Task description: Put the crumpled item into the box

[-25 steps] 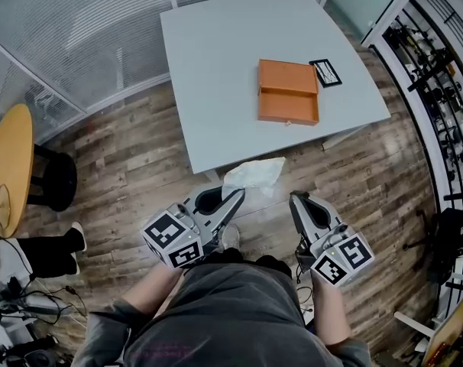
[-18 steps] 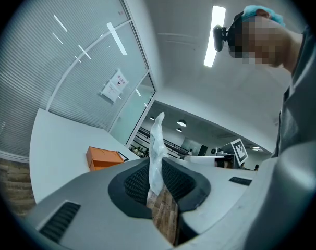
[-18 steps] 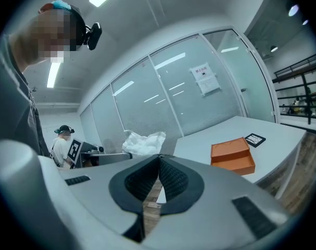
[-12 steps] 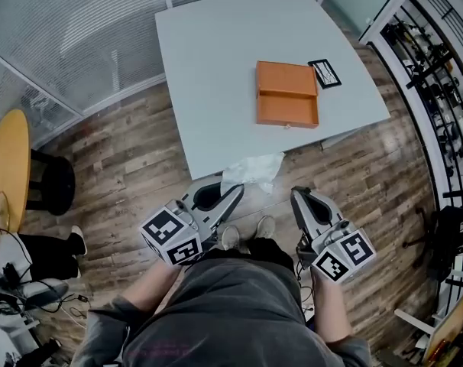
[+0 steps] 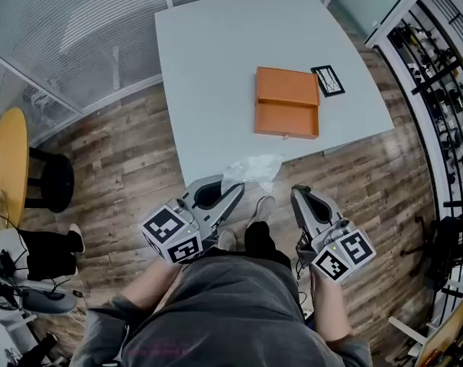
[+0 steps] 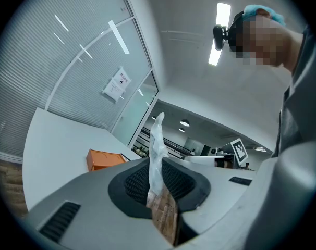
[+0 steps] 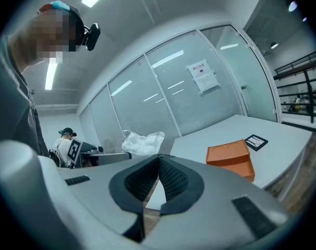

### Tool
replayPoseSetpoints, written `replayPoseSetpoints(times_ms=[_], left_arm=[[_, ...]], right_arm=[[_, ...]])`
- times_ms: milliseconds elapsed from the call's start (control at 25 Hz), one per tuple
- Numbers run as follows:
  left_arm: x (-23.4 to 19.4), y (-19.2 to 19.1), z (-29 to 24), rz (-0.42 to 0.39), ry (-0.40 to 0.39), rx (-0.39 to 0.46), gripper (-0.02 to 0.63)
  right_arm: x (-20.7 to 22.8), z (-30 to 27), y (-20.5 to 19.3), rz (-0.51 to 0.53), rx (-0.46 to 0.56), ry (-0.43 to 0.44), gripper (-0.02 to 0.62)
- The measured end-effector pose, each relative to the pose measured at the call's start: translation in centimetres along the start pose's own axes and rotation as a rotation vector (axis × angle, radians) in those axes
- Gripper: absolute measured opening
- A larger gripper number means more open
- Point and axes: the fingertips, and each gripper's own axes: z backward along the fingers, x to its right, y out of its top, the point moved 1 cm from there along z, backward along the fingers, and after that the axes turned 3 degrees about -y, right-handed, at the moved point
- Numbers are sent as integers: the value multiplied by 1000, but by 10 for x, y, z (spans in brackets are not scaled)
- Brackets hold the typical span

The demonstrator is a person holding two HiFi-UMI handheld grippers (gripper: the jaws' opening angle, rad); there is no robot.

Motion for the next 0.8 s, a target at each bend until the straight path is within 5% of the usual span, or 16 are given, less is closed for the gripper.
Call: replayPoseSetpoints(times_ms=[800], left_arm=[[-58, 22, -129, 17, 119, -24, 64]], right_arm=[[132, -56, 45, -28, -71, 105, 5]])
